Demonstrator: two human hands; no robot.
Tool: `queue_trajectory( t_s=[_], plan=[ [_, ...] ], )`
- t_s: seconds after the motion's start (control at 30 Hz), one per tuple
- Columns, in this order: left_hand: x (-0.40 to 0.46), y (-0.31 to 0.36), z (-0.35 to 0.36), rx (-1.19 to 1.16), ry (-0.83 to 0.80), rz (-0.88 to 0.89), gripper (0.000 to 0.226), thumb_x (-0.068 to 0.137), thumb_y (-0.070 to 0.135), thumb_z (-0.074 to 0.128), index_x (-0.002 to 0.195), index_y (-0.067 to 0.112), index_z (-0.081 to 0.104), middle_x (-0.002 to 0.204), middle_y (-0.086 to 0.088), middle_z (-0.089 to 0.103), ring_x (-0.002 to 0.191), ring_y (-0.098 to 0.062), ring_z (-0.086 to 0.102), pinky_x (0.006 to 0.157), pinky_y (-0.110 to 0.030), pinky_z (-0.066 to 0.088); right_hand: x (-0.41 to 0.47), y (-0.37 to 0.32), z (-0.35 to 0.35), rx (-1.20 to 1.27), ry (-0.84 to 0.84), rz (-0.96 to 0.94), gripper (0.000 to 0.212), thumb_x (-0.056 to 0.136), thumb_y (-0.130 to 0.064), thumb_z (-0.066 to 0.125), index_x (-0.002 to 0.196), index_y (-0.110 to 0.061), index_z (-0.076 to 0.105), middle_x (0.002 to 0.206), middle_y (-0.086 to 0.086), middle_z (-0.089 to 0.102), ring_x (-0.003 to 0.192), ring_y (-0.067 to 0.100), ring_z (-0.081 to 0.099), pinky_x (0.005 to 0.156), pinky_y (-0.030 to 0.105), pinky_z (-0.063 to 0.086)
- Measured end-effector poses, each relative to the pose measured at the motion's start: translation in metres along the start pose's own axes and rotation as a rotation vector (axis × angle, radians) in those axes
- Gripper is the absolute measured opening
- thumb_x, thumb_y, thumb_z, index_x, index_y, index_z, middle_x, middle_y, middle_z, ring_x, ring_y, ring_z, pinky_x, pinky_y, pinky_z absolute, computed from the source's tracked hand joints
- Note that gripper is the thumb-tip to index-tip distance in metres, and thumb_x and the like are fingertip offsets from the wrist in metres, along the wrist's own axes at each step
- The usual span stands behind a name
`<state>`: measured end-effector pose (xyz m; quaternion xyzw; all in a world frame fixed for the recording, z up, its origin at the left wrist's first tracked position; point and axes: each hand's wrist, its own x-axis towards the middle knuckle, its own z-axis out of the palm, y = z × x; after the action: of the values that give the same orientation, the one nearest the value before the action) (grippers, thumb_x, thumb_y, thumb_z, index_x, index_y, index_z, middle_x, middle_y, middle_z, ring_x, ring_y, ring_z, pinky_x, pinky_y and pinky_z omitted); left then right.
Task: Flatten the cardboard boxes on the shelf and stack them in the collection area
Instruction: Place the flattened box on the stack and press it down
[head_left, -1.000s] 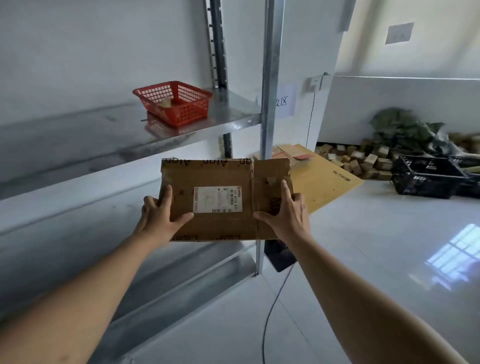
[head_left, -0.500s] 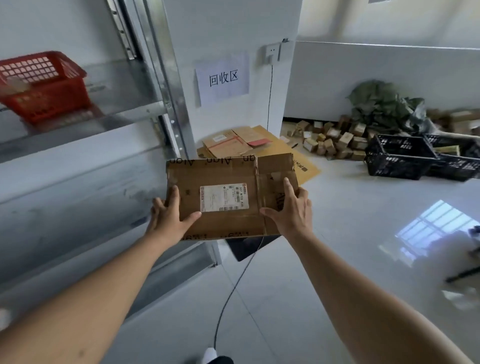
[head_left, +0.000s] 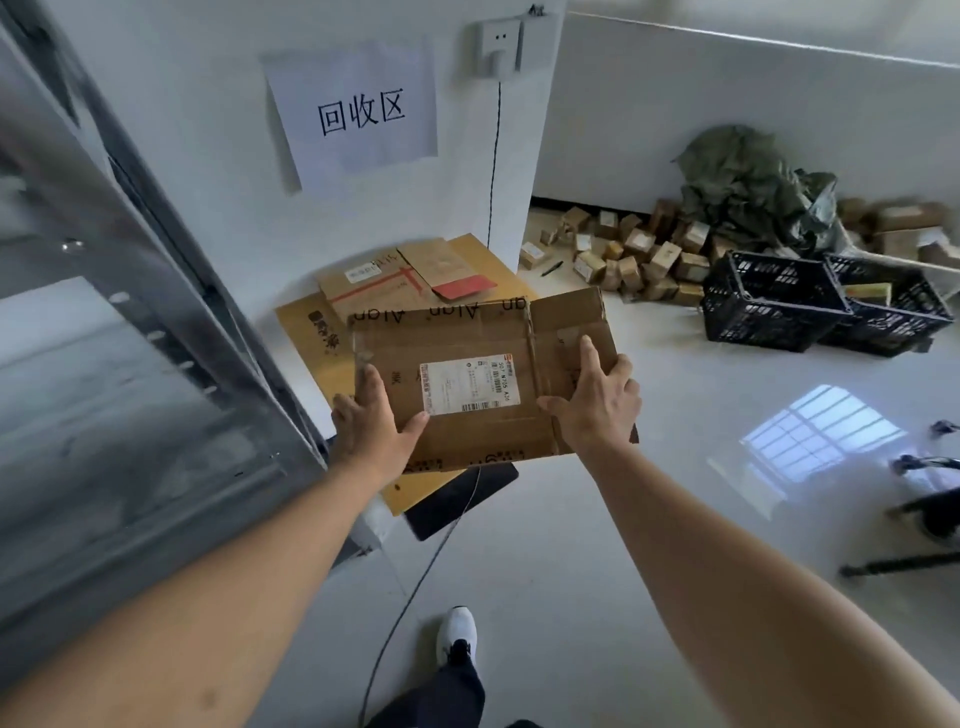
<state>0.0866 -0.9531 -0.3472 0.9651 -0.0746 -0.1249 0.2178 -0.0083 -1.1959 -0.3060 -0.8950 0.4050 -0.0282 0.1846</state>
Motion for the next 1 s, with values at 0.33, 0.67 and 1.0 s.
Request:
queue_trajectory(
  t_s=[0.33, 0.67, 1.0],
  plan=[
    [0.151, 0.019, -0.001, 0.083, -0.014, -0.138, 0.105, 0.093, 0.071, 0.052, 0.164, 0.025, -0.011, 0.165, -0.021, 0.016, 0.147, -0.046, 0.024, 0.109, -0.056, 0.041, 0.153, -0.064, 0.036, 0.014, -0.127, -0.102, 0.104, 0.083, -0.056, 0.079, 0.162, -0.037, 0.015, 0.162, 0.020, 0.020, 0.140, 0.042, 0.036, 0.119, 0.051, 0.033],
    [0.272, 0.023, 0.004, 0.003, 0.099, -0.412, 0.102, 0.092, 0.062, 0.064, 0.164, 0.024, 0.002, 0.155, -0.025, 0.027, 0.139, -0.047, 0.037, 0.110, -0.056, 0.045, 0.317, -0.156, 0.114, -0.037, -0.332, -0.338, 0.102, 0.082, -0.059, 0.078, 0.162, -0.038, 0.018, 0.167, 0.019, 0.011, 0.145, 0.043, 0.033, 0.120, 0.051, 0.033],
    [0.341, 0.008, 0.045, 0.096, 0.075, -0.520, 0.086, 0.092, 0.065, 0.058, 0.156, 0.025, 0.018, 0.144, -0.019, 0.042, 0.123, -0.039, 0.045, 0.100, -0.051, 0.045, 0.408, -0.187, 0.201, -0.118, -0.527, -0.469, 0.097, 0.084, -0.062, 0.074, 0.161, -0.040, 0.020, 0.171, 0.014, 0.001, 0.150, 0.042, 0.027, 0.120, 0.053, 0.033]
  ],
)
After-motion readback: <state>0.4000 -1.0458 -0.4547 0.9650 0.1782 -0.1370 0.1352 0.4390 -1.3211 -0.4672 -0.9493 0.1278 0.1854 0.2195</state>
